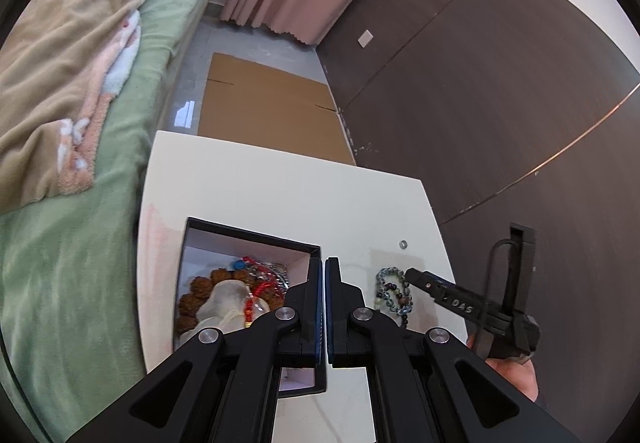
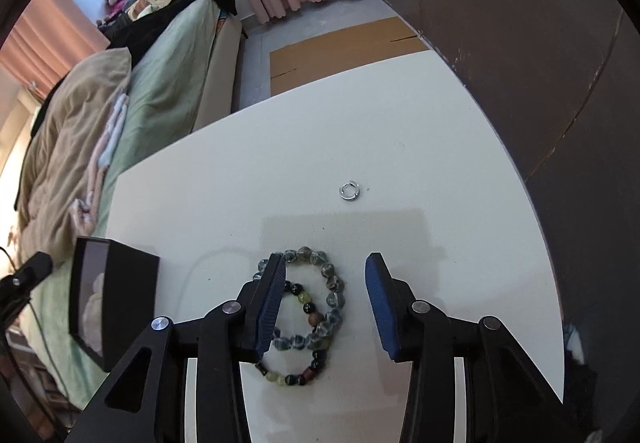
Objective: Organize jewelry
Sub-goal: 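Place the hoop in the box with left gripper while right gripper drops the grey-bead bracelet in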
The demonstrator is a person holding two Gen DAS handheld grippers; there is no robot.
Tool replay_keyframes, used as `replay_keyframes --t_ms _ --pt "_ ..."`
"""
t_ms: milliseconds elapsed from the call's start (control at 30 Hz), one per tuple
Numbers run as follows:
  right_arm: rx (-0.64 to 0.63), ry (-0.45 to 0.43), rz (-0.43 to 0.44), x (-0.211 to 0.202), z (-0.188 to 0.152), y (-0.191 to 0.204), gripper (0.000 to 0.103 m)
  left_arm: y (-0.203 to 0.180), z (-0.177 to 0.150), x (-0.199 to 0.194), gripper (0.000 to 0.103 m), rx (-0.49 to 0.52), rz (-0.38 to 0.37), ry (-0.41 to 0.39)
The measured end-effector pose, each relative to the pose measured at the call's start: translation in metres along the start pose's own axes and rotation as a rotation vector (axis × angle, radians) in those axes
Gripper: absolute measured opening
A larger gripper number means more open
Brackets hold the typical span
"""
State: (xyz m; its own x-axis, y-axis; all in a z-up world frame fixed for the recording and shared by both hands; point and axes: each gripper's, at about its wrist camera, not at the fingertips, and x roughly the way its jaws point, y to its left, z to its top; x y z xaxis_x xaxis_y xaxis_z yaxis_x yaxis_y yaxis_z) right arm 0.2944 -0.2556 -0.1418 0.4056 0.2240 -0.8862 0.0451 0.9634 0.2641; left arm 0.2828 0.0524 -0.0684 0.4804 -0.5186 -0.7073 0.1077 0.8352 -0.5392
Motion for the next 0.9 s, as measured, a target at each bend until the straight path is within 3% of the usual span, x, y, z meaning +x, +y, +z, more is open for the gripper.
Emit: replay_keyframes --t_ms 33,100,200,367,400,467,500,533,900 --pt "-0.007 0.008 -0.010 0.004 0.000 0.002 0.042 0.002 0.000 -0.001 0.000 -0.003 0.001 0.001" --pt "-0.042 0.049 -0.040 0.015 -0.003 0.009 0.027 0.005 0.000 -0.002 0.000 -0.006 0.007 0.005" --pt "-0.083 0.038 -0.056 0.016 -0.004 0.016 0.010 0.010 0.000 -0.005 0.000 -0.011 -0.011 0.004" --pt "-0.055 0.041 -0.044 0.015 -0.007 0.015 0.010 0.019 0.002 -0.005 0.004 -0.042 -0.014 0.033" --pt "-0.048 0.026 -0.023 0.009 -0.006 0.015 0.010 0.022 0.002 -0.005 0.011 -0.051 -0.001 0.041" --pt "-0.033 -0.007 0.026 -0.002 -0.005 0.018 0.010 0.027 0.003 -0.008 0.039 -0.063 0.001 0.036" --pt "-0.024 -0.027 0.066 -0.010 -0.006 0.020 0.010 0.028 0.003 -0.012 0.062 -0.067 0.004 0.016" --pt "-0.023 -0.040 0.091 -0.016 -0.005 0.024 0.010 0.029 0.003 -0.017 0.073 -0.065 0.008 -0.005" --pt "-0.086 -0.177 0.385 -0.071 -0.012 0.091 0.010 0.035 0.002 -0.035 0.075 -0.055 0.048 -0.046"
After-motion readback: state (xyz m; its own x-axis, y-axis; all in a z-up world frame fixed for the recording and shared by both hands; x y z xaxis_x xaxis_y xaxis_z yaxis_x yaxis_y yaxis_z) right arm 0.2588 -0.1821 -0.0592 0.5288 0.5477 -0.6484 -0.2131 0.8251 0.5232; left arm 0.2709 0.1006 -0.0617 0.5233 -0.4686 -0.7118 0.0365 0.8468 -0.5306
